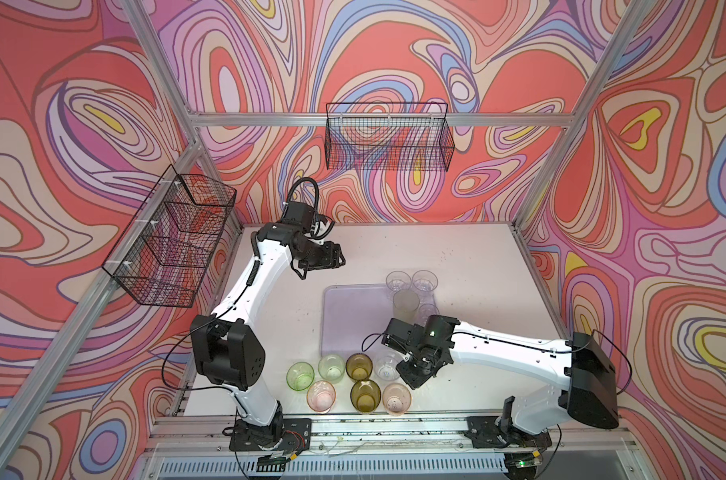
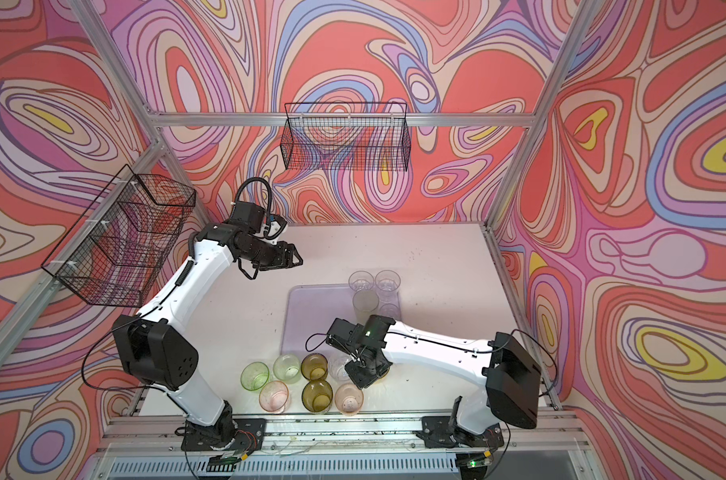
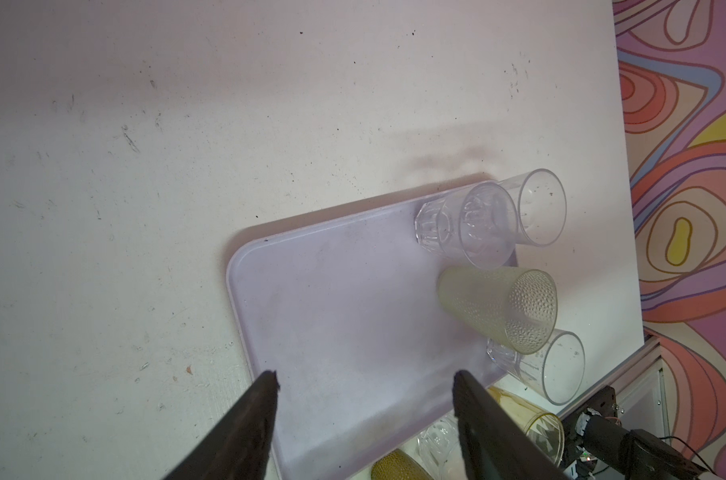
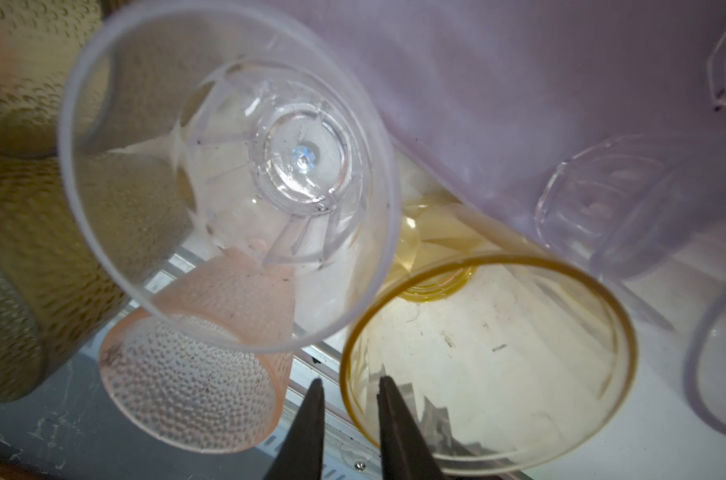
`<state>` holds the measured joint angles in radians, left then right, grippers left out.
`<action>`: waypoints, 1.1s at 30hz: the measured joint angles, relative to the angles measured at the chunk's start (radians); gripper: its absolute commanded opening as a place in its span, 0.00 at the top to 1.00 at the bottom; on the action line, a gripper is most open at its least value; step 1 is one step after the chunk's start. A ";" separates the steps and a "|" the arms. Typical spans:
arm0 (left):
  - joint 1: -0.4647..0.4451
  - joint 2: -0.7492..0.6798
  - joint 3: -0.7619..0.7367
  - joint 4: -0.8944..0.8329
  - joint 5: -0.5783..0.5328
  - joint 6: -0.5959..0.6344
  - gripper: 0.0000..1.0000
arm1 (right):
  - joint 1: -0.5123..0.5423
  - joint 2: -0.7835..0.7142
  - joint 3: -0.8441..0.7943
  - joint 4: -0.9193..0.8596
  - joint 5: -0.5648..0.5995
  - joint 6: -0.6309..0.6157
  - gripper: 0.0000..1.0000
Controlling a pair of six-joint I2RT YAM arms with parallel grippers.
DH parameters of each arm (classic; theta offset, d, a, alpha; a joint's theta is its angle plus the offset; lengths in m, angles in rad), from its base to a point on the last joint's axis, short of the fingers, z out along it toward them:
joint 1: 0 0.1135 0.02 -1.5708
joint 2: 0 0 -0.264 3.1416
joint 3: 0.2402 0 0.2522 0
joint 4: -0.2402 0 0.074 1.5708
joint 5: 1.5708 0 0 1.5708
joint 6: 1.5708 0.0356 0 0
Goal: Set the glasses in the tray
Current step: 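Lower the right gripper onto the yellow cup's rim, then close the right gripper on the yellow cup's rim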
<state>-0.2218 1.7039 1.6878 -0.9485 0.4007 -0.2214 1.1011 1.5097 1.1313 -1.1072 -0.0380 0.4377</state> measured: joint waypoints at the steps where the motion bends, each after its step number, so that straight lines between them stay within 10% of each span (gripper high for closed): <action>1: 0.000 0.000 0.000 0.000 0.000 0.000 0.30 | 0.000 0.003 -0.001 0.001 0.000 0.000 0.79; 33: 0.000 0.000 0.000 0.000 0.000 0.000 0.30 | 0.012 0.010 -0.008 -0.015 0.008 0.016 0.96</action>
<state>-0.2218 1.7039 1.6878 -0.9489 0.4004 -0.2214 1.1133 1.5200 1.1236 -1.1225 -0.0303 0.4534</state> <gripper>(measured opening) 0.701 0.055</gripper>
